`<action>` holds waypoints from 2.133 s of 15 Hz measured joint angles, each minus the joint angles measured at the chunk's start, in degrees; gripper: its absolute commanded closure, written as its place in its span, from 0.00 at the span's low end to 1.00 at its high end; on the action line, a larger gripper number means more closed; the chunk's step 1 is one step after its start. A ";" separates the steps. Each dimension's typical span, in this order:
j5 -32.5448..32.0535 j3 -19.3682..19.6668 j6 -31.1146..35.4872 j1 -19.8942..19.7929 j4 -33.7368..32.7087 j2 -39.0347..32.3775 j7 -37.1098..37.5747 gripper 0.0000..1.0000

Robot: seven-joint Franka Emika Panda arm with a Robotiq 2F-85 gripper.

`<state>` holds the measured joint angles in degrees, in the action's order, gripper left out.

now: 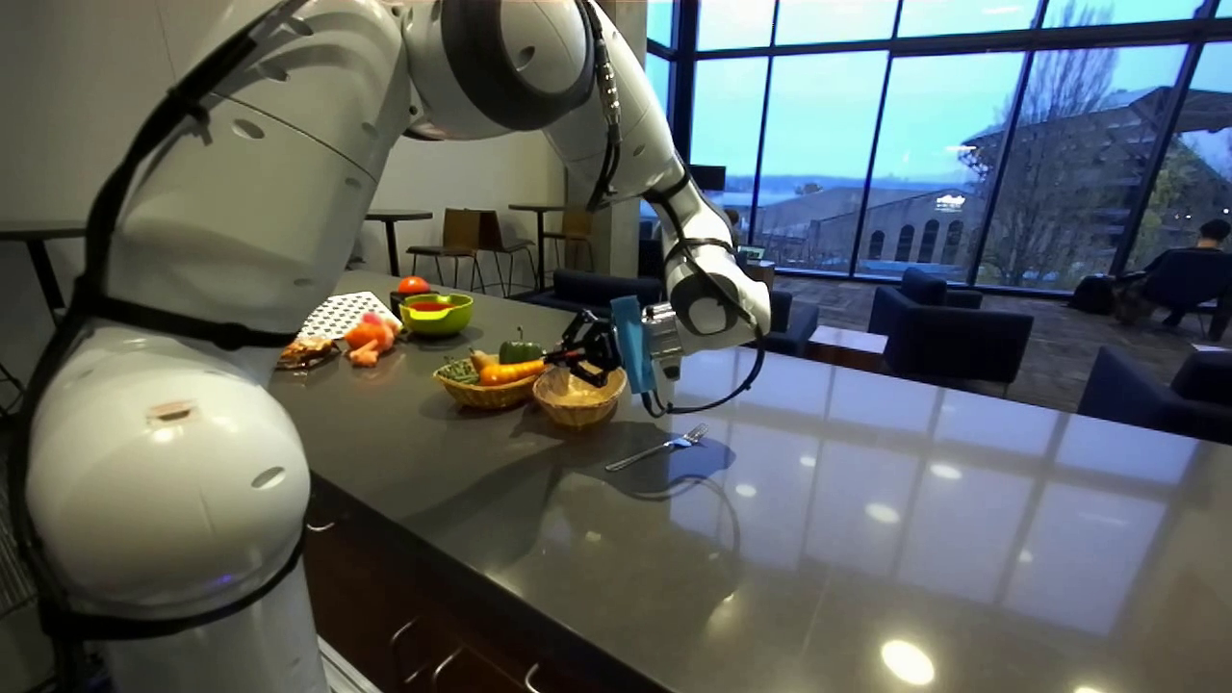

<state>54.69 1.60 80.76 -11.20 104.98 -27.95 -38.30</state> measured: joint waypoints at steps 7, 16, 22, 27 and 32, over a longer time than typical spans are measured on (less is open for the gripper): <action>0.77 0.75 -0.46 -0.25 -1.68 -1.67 -1.15 0.99; 4.38 2.93 -0.43 -2.28 -4.01 -1.75 -2.01 0.99; 5.32 3.21 -0.43 -2.28 -3.11 0.03 -2.44 0.99; 6.12 3.23 0.13 -1.84 1.18 5.87 -2.44 0.99; 6.21 3.30 1.61 -0.96 6.21 11.67 -2.25 0.99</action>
<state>60.90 4.91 82.38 -12.16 111.18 -16.28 -40.54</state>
